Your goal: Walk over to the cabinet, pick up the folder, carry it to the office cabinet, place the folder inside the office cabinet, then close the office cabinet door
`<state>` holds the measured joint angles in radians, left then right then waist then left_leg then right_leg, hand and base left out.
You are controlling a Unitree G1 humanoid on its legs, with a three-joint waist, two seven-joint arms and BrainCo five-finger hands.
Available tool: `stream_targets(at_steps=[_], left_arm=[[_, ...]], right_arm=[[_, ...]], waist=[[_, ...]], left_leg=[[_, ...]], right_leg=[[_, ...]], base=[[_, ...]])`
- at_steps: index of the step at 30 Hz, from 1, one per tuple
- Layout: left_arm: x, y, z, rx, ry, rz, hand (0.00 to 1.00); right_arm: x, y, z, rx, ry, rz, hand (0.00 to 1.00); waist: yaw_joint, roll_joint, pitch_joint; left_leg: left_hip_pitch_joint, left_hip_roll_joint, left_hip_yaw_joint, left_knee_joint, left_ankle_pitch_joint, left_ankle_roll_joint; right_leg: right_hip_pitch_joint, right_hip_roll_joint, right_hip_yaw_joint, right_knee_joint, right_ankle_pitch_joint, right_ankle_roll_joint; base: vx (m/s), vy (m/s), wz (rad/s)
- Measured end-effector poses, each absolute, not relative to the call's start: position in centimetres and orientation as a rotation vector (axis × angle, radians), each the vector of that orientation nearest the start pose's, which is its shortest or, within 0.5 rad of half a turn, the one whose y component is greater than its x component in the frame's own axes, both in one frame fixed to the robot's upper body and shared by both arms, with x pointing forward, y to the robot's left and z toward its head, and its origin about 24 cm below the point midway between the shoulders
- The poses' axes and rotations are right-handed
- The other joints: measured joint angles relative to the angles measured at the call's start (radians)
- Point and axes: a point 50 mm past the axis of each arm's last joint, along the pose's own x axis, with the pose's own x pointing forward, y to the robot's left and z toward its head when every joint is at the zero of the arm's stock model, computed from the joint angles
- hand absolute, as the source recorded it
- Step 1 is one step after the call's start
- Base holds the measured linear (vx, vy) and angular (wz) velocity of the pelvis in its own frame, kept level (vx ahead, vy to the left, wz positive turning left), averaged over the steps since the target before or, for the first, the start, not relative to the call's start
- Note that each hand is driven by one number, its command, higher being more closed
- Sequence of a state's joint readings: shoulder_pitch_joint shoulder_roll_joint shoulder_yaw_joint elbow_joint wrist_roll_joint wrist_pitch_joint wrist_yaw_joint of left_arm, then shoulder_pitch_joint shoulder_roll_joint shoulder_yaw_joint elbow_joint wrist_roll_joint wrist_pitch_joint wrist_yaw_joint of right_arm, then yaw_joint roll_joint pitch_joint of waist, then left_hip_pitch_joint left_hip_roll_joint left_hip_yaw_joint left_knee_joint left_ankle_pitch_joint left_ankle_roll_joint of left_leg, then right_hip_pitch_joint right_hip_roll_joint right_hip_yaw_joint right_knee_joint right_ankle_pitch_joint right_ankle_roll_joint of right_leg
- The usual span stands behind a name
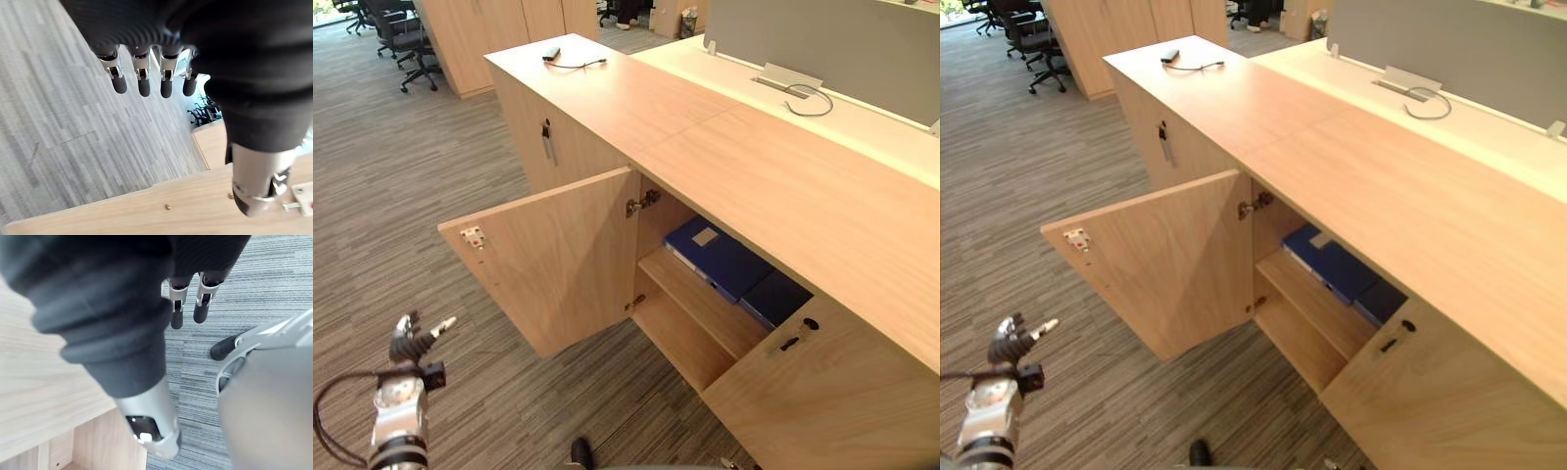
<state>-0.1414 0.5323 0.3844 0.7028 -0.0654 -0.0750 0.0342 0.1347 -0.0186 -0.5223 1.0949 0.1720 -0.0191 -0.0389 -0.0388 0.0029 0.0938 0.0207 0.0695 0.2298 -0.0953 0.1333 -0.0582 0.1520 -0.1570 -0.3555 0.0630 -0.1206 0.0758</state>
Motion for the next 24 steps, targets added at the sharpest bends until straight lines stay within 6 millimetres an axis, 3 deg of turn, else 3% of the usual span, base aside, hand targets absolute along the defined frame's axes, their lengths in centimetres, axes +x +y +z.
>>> stream_targets(at_steps=[3, 7, 10, 15, 18, 24], left_arm=[[24.9, 38.0, 3.5, 0.394, 0.319, 0.528, 0.00], [26.8, 38.0, 3.3, 0.435, 0.410, 0.496, 0.00], [26.9, 38.5, 3.3, 0.444, 0.459, 0.491, 0.00], [26.4, 41.3, 5.4, 0.425, 0.484, 0.580, 0.00], [26.3, 42.4, 6.7, 0.421, 0.471, 0.608, 0.00], [27.2, 42.2, 7.9, 0.402, 0.428, 0.596, 0.00]], right_arm=[[4.6, -22.6, -16.7, 0.363, 1.126, -0.682, 0.00], [4.9, -23.0, -16.6, 0.365, 1.112, -0.673, 0.00], [5.1, -23.2, -16.5, 0.364, 1.103, -0.666, 0.00], [4.6, -23.9, -16.4, 0.353, 1.106, -0.673, 0.00], [3.1, -23.8, -16.5, 0.356, 1.135, -0.682, 0.00], [0.0, -23.5, -16.7, 0.394, 1.194, -0.725, 0.00]], waist=[[-0.001, -0.002, -0.003], [-0.008, -0.002, -0.003], [-0.021, -0.001, -0.003], [-0.027, -0.002, -0.003], [-0.028, -0.005, -0.001], [-0.032, -0.028, 0.012]], left_leg=[[0.003, 0.002, 0.007, 0.000, 0.008, -0.005], [0.029, 0.006, 0.037, 0.004, 0.003, -0.006], [0.040, 0.015, 0.058, 0.006, 0.002, -0.008], [0.059, 0.039, 0.128, 0.005, -0.001, -0.013], [0.068, 0.053, 0.148, 0.001, -0.005, -0.019], [0.067, 0.051, 0.150, 0.000, -0.001, -0.026]], right_leg=[[0.001, 0.007, 0.007, -0.002, 0.003, 0.004], [0.007, 0.011, 0.035, 0.006, 0.001, -0.001], [-0.004, 0.015, 0.064, 0.021, 0.000, -0.002], [-0.043, 0.030, 0.143, 0.041, 0.002, -0.005], [-0.059, 0.036, 0.169, 0.058, 0.005, -0.009], [-0.068, 0.034, 0.171, 0.064, 0.008, -0.011]], base=[[0.06, -0.025, -0.10], [0.07, -0.008, -0.18], [0.02, 0.003, -0.28], [-0.05, -0.013, -0.48], [-0.11, -0.017, -0.25], [-0.13, 0.008, -0.02]])
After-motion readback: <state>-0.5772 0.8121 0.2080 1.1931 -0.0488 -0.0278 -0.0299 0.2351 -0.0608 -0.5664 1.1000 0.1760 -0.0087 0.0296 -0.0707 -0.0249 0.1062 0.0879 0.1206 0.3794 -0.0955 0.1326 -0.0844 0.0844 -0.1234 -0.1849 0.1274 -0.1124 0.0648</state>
